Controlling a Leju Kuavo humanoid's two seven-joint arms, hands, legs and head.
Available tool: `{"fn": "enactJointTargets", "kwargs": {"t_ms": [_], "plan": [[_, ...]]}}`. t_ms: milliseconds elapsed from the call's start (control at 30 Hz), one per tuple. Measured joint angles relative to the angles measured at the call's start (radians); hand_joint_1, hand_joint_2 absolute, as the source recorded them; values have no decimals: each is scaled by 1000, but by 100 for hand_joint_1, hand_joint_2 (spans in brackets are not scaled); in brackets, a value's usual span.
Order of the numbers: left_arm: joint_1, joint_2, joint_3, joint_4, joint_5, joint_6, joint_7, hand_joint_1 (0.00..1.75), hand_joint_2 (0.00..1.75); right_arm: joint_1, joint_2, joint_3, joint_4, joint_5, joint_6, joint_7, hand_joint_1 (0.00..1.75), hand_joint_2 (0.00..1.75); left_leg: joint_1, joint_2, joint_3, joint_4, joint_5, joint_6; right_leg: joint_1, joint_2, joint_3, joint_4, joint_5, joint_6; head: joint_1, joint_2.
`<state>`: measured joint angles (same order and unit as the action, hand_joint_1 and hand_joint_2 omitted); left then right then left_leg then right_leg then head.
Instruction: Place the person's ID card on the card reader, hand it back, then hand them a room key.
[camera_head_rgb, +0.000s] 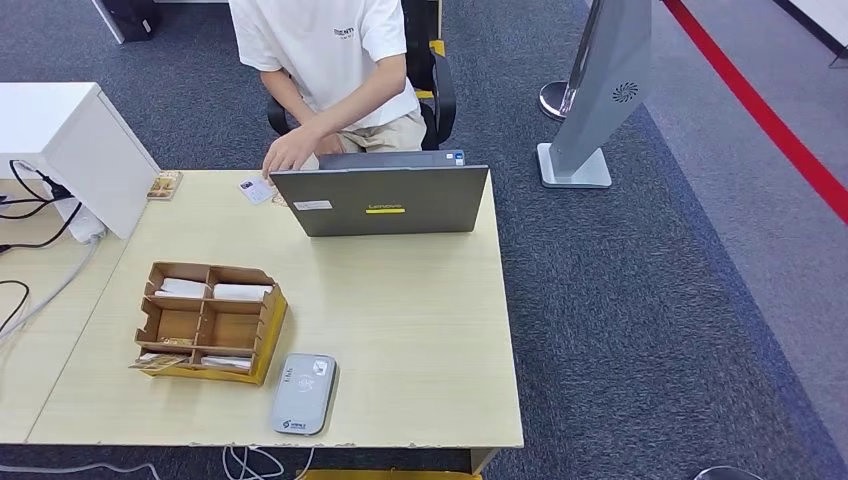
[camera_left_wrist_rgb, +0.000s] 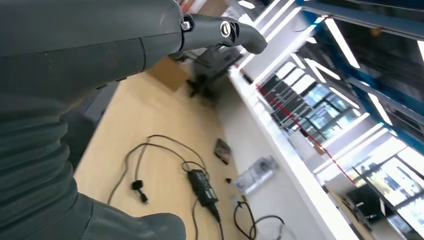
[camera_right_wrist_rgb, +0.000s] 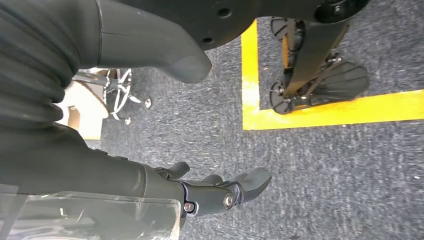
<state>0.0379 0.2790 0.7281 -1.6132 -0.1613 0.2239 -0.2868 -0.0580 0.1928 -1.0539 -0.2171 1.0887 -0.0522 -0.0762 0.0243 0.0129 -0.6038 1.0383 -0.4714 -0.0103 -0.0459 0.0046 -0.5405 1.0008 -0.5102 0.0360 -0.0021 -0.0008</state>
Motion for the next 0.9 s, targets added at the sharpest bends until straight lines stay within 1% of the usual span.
{"fn": "enactJointTargets", "kwargs": {"t_ms": [100,167,267,400,533,700,800,900], "plan": [[-16,-16,175,124,130,-100,5,0,175,-6,-1,-3,0,0,1,-7,0,175,0,-1,0,0,0,0,0,-1,1,0,0,-1,0,0],[-34,-37,280,232,206,-122,4,0,175,-8,-2,-5,0,0,3,-10,0,175,0,-1,0,0,0,0,0,-1,3,0,0,-1,0,0],[-50,-88,404,404,276,-97,-35,0,175,-9,-2,-8,0,1,5,-11,0,175,-1,-2,1,0,0,0,-1,-2,3,-1,0,0,0,0],[-62,-179,516,623,321,-31,-47,0,175,-12,-1,-9,0,10,-3,16,0,175,-2,-6,1,1,-1,0,-2,-5,3,-3,-1,1,1,0],[-66,-271,572,789,321,25,-21,0,175,-8,-1,-9,1,20,-9,32,0,175,-3,-8,1,1,-1,1,-3,-7,4,-5,-1,2,1,0],[-90,-363,600,995,311,100,35,0,175,-11,-1,-8,1,46,-12,24,0,175,-4,-8,1,1,-1,2,-4,-7,5,-5,1,4,1,0],[-103,-398,598,1095,258,126,53,0,175,-12,2,-7,1,50,-19,22,0,175,-3,-8,1,1,-1,3,-3,-7,5,-6,1,4,2,0],[-111,-416,567,1177,142,98,92,0,175,-12,7,-7,2,50,-28,20,0,175,-3,-8,2,2,-1,3,-3,-7,5,-6,1,4,1,0]]}}
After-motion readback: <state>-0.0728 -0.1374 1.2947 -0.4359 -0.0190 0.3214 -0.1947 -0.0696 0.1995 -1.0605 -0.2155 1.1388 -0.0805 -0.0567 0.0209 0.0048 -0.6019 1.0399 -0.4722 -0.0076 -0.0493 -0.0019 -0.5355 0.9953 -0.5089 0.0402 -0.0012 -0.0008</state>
